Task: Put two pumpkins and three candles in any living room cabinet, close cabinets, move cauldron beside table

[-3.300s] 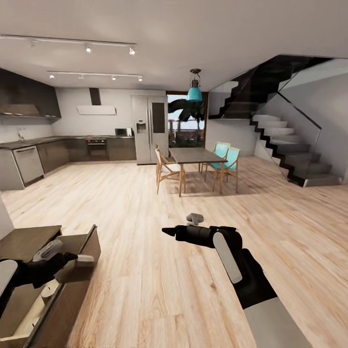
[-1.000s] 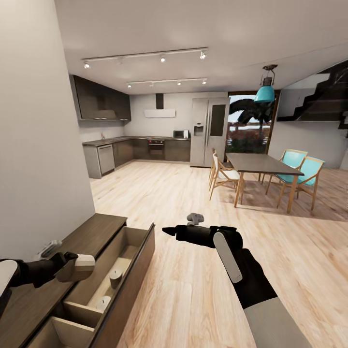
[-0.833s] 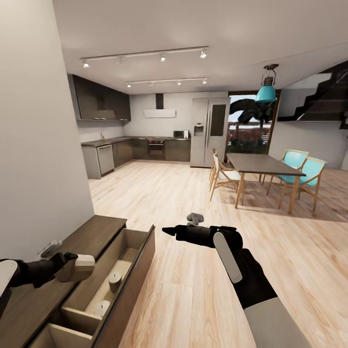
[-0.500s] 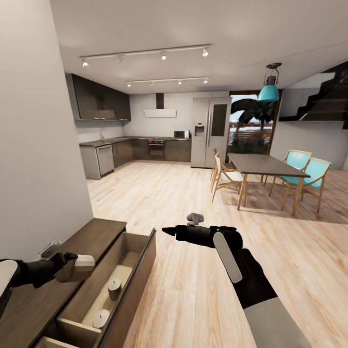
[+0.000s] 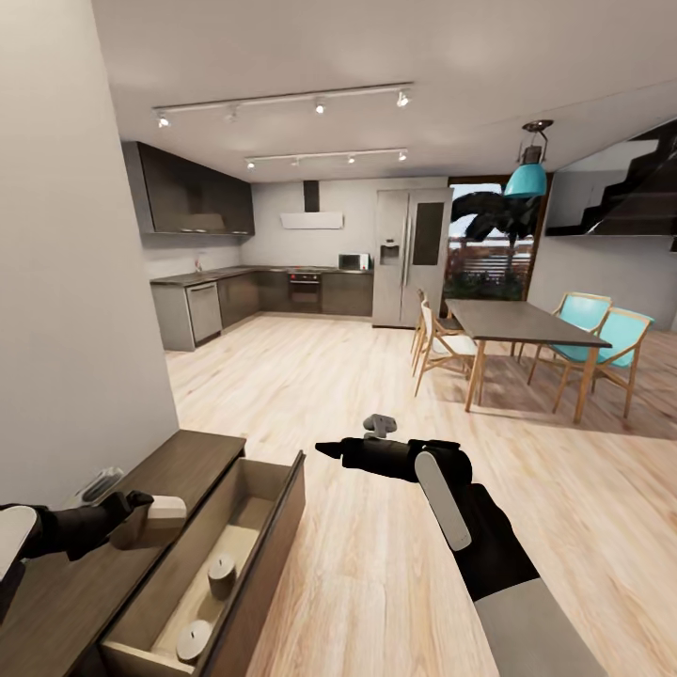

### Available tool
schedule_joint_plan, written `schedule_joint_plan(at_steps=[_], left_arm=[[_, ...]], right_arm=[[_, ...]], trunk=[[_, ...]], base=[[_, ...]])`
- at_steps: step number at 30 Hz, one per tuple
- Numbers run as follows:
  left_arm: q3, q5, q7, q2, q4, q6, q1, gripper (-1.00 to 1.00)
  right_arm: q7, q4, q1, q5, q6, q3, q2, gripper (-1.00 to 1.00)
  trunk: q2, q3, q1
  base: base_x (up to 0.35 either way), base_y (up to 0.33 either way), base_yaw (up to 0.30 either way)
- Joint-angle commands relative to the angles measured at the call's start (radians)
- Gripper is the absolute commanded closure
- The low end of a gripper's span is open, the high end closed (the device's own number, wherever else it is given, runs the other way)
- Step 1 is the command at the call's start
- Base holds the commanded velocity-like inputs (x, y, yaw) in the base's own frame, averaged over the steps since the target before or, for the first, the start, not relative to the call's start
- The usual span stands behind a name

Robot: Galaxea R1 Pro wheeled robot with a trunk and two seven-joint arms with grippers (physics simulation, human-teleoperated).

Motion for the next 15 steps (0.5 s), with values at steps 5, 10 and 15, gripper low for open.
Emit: schedule_joint_plan(at_steps=[5,10,15], left_arm=[[-0.001,0.011,0.009,0.0,-0.001,0.002,-0.001,1.0],[-0.001,0.011,0.008,0.0,-0.001,0.002,-0.001,1.0],[-0.002,0.011,0.009,-0.001,0.0,0.002,-0.001,1.0]], right_arm=[[0.007,0.0,-0.001,0.008,0.004,-0.001,0.0,-1.0],[0.008,0.0,-0.001,0.008,0.004,-0.001,0.0,-1.0],[0.008,0.0,-0.001,0.008,0.004,-0.001,0.0,-1.0]], trunk=[[-0.001,-0.001,0.0],[-0.001,-0.001,0.0],[-0.001,-0.001,0.0]], base=[[0.106,-0.033,0.0],[0.115,-0.022,0.0],[0.247,-0.002,0.0]])
